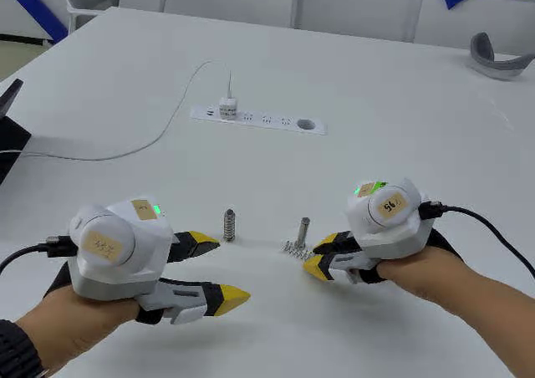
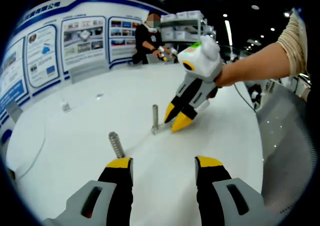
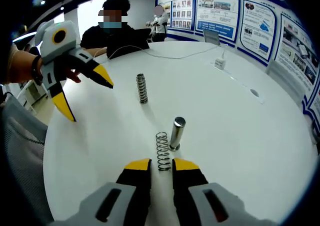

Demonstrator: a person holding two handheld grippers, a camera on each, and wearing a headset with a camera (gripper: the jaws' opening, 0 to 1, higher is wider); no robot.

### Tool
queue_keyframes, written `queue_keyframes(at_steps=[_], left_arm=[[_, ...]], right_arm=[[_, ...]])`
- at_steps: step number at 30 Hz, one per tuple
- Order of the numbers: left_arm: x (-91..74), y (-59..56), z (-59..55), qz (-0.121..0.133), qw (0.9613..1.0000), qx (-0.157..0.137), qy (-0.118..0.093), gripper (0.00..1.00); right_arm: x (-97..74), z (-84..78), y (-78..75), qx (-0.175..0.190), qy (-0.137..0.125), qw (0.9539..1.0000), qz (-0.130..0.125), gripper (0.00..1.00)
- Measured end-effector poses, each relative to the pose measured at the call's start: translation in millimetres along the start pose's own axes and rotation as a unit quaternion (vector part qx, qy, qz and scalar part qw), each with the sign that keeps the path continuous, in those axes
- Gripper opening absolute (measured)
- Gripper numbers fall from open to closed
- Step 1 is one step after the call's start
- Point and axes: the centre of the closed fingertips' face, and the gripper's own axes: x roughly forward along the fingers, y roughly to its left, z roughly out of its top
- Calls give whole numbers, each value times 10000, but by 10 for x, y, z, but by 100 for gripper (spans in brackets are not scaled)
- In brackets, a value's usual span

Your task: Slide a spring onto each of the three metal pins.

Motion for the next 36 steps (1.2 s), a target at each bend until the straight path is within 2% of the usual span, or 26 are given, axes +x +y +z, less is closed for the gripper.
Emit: queue_keyframes(at_steps=[18, 24, 36], left_arm=[[9, 0, 10, -2, 10000, 1, -2, 50], [27, -18, 24, -40, 10000, 30, -2, 50], [79, -82, 86, -166, 9998, 143, -26, 49]], right_arm=[[-3, -14, 13, 27, 15, 10000, 54, 12], [-46, 45, 80, -67, -34, 9999, 142, 12], [-211, 204, 285, -468, -145, 9976, 492, 12]])
